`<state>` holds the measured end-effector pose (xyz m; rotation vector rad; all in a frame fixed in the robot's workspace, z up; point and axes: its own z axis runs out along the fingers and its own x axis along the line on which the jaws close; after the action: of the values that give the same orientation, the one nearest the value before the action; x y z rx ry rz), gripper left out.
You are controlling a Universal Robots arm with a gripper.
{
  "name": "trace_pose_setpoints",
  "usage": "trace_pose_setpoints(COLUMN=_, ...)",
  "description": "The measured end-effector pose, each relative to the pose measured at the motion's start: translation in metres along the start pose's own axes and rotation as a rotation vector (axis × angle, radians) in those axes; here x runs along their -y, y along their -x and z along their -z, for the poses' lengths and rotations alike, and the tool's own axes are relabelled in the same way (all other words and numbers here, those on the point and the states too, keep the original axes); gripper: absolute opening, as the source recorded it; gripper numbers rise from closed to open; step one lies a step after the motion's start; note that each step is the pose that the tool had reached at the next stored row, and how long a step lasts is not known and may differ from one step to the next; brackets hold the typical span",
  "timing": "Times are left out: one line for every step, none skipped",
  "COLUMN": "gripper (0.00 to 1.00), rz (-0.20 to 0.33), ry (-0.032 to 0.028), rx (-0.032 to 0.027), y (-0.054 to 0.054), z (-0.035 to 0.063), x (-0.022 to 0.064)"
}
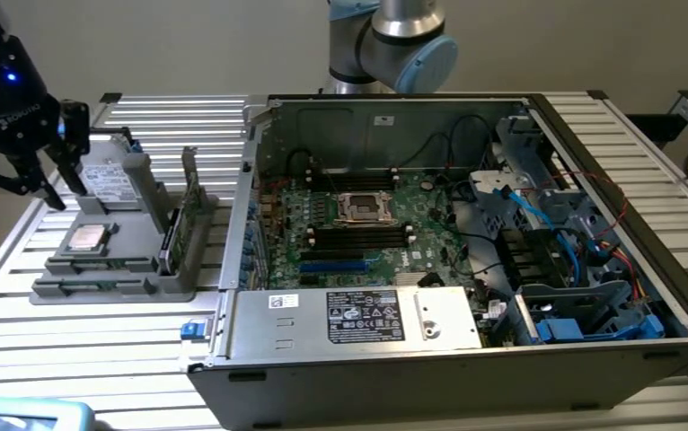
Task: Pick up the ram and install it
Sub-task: 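Pick up the ram and move it above insertion slot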
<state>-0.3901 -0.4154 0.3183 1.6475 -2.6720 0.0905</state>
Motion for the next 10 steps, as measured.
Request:
trace_pose_setpoints(gripper=0.36, rz=0.018, ry=0.0029, rx=0.0082, y=0.0, z=-0.0004, x=0.0)
trace_pose_setpoints(gripper=0.36, rz=0.035, ry=0.0055, rx=0.0151, y=0.0, z=-0.0006, x=0.0)
trace_pose_setpoints(gripper=0.36, rz=0.055, ry=0.0066, rx=0.0189, y=0.0, z=-0.0007, x=-0.0001)
trace_pose_setpoints(gripper=0.36, rz=0.073, ry=0.0068, rx=0.0209, y=0.0001, z=-0.0007, x=-0.0001)
trace_pose_setpoints(gripper=0.36, rz=0.091, ry=0.0065, rx=0.0223, y=0.0001, z=-0.0007, x=-0.0001)
trace_pose_setpoints(gripper=0.36, rz=0.109, ry=0.0061, rx=0.0231, y=0.0001, z=-0.0008, x=0.0)
trace_pose_setpoints(gripper=0.36, rz=0.127, ry=0.0057, rx=0.024, y=0.0001, z=-0.0008, x=0.0)
trace_pose_setpoints(gripper=0.36, rz=0.145, ry=0.0054, rx=0.0246, y=0.0, z=-0.0008, x=0.0)
trace_pose_setpoints(gripper=0.36, rz=0.163, ry=0.0049, rx=0.0255, y=0.0, z=-0.0008, x=0.0)
trace_pose_setpoints(gripper=0.36, rz=0.181, ry=0.0045, rx=0.0263, y=0.0, z=-0.0008, x=0.0)
